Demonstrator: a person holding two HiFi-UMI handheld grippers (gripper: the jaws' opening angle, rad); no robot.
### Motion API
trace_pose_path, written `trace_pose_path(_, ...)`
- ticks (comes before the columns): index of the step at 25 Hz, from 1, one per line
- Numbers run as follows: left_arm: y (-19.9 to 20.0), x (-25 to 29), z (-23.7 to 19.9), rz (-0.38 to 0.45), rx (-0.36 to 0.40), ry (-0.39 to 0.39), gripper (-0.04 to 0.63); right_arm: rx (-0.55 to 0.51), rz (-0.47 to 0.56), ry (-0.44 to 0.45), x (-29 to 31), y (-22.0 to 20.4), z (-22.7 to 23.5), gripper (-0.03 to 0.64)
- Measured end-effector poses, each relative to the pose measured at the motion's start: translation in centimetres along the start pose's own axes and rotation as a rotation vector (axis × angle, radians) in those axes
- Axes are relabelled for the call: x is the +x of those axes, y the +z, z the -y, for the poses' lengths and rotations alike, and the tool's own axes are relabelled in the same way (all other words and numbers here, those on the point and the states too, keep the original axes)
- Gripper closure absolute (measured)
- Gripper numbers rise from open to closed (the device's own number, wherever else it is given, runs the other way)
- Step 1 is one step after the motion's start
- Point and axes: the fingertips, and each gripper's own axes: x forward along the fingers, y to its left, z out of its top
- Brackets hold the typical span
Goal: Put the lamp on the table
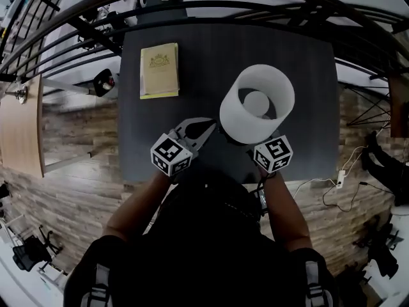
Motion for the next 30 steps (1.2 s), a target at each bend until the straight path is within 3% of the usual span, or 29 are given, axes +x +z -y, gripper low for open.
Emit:
trace_pose_path(16,-3.2,4.0,-2.9,-0.082,-0.018,0.01,0.586,0.01,-0.018,-0.017,3.3,-4.1,4.8,0.511)
trace_pose_path(30,-3.3,5.1,-3.4,-0.068,-0.001,0.038,0.586,0.006,-0.043,-0.017,4.5,-7.1,6.6,0.505)
